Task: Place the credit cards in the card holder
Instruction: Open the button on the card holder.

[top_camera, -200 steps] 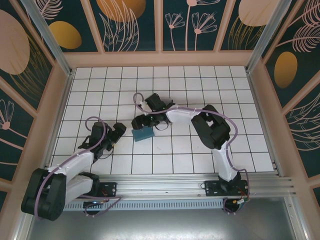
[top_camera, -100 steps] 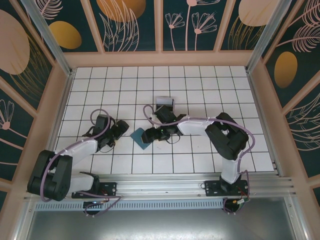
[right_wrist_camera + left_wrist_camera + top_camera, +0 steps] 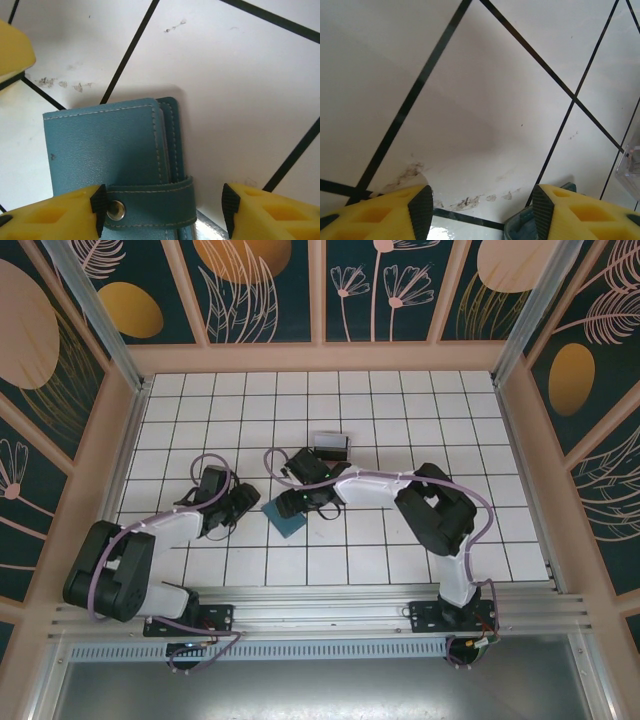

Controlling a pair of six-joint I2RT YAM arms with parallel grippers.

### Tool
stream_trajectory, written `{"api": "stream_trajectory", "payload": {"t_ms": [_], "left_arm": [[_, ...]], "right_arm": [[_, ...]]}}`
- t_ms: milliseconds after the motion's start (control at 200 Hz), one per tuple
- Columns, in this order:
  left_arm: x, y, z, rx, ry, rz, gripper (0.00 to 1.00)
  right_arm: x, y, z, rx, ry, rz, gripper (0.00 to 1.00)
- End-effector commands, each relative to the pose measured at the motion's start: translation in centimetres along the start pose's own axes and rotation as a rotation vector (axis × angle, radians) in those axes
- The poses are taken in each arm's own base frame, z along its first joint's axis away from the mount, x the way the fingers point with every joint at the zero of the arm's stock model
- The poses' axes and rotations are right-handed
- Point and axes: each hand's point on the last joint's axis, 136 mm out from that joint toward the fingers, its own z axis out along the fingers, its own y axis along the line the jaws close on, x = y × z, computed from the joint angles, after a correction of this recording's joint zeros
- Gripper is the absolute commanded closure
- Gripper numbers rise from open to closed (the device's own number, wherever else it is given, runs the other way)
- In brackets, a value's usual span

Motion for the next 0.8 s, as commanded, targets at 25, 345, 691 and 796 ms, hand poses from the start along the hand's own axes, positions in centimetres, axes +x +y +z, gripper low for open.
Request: {"api": "stream_trajectory", "payload": {"t_ms": [25, 345, 691, 796], "left_arm": [[3.9, -3.7, 0.8, 0.143, 0.188, 0.067, 0.41], [3.2, -4.9, -0.4, 0.148, 0.167, 0.086, 0.41], [3.3, -6.2, -0.7, 0.157, 0.183, 0.112, 0.46], [3.5, -5.9, -0.4, 0.151, 0.189, 0.109, 0.47]], "right_arm": [[1.3, 0.1, 0.0, 0.057, 0.041, -0.086, 0.36], [1.7, 1.1, 0.0, 0.025, 0.025, -0.085, 0.36], [2.2, -0.1, 0.7, 0.067, 0.031, -0.075, 0.65], [2.1, 0.6, 0.2, 0.018, 0.02, -0.059, 0.67]]}}
